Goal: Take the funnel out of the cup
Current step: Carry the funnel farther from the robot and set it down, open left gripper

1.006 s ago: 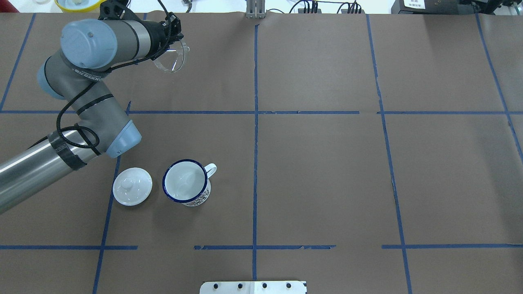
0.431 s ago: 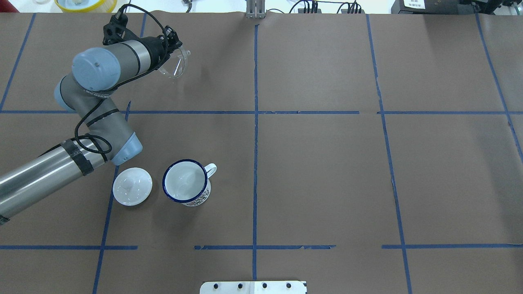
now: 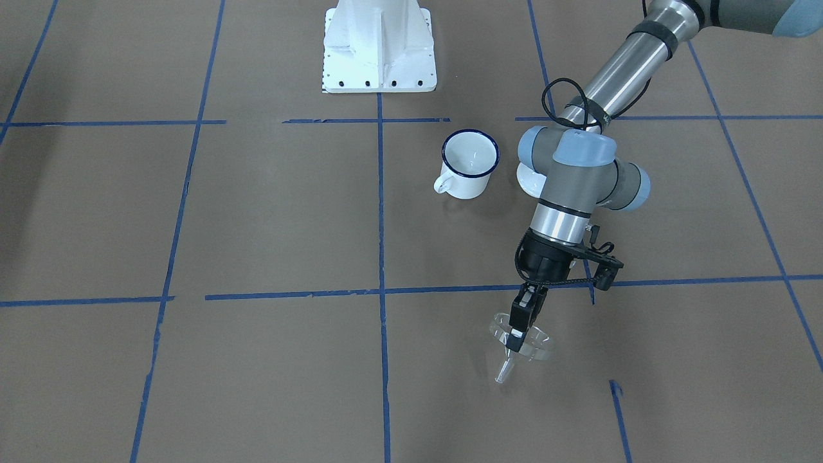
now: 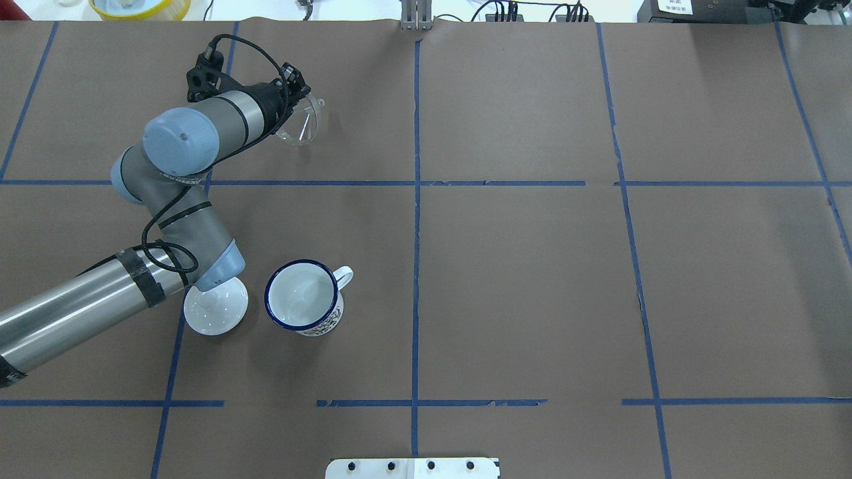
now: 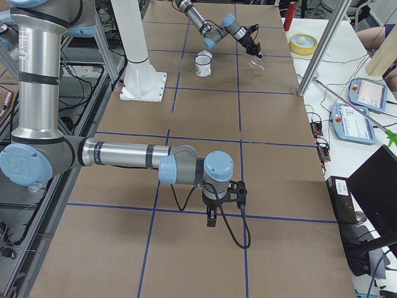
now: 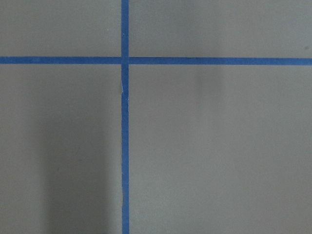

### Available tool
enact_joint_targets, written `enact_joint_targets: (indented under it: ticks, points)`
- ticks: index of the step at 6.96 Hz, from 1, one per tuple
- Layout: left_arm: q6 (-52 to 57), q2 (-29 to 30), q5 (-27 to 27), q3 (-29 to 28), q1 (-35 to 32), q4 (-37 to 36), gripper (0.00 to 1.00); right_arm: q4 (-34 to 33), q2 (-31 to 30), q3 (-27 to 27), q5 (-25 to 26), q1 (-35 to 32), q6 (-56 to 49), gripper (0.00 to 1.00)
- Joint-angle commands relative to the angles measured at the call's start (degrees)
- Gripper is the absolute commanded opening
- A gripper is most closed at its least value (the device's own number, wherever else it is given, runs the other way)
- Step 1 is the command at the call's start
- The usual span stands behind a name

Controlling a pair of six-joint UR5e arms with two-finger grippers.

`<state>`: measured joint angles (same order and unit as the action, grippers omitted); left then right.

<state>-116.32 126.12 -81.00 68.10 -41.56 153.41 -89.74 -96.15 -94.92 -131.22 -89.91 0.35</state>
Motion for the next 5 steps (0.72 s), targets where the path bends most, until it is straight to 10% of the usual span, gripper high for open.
enact_joint_targets:
  ticks: [1, 5]
  points:
    - [-3.5, -0.5, 0.1, 0.5, 0.3, -0.2, 0.04, 0.0, 0.0, 0.0, 0.0, 0.0, 0.0, 1.00]
    - [-1.2, -3.8, -0.5, 4.6, 0.3, -1.0, 0.99, 0.0, 0.0, 0.0, 0.0, 0.0, 0.0, 1.00]
